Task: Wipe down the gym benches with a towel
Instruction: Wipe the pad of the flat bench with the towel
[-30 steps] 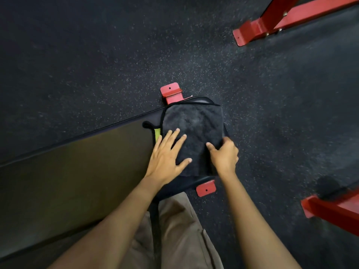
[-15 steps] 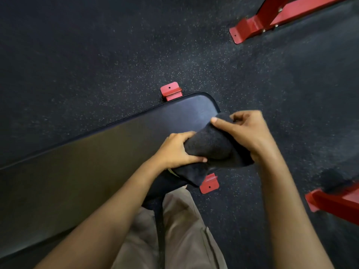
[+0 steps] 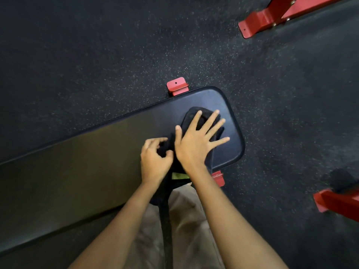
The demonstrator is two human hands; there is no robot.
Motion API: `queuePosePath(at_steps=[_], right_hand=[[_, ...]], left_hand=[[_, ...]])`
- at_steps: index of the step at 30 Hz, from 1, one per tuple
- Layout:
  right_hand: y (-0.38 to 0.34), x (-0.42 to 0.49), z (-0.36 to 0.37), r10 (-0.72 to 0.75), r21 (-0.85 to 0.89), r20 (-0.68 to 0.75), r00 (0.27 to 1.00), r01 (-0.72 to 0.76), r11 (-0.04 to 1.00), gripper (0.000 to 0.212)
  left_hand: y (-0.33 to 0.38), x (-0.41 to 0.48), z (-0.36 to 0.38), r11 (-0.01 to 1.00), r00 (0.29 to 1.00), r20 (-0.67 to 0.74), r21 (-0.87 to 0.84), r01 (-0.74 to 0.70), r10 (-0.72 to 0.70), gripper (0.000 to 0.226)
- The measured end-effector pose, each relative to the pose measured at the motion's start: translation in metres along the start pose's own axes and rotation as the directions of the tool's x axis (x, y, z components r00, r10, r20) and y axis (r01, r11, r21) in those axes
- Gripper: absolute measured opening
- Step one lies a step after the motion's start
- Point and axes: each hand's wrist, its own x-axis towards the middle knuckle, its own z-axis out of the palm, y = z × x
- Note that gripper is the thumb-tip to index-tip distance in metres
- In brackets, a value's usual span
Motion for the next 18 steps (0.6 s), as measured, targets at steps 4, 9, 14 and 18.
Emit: queuePosePath(at_steps=[4, 9, 14, 18], right_hand=[[-0.001, 0.0, 0.034, 0.056, 0.069, -0.088, 0.995, -0.05, 0.996, 0.085], [0.01, 0.004, 0.037, 0.04, 0.067, -0.145, 0.989, -0.031, 0.997, 0.073], [0.037, 0.059, 0.012, 0.06, 0.064, -0.199, 0.978, -0.048, 0.997, 0.067], [-0.004, 0.091, 0.008, -0.139, -0.083, -0.227, 0.964, 0.123, 0.989, 0.066]], left_hand=[[-0.017, 0.013, -0.013, 0.99, 0.99, -0.102, 0.116, -0.081, 0.093, 0.028], [-0.031, 0.032, -0.017, 0.934, 0.968, -0.114, 0.311, -0.178, 0.223, 0.038], [-0.056, 0.044, -0.019, 0.876, 0.975, -0.111, 0.468, -0.119, 0.192, 0.054], [-0.084, 0.042, -0.02, 0.827, 0.983, -0.044, 0.547, -0.126, 0.178, 0.061]])
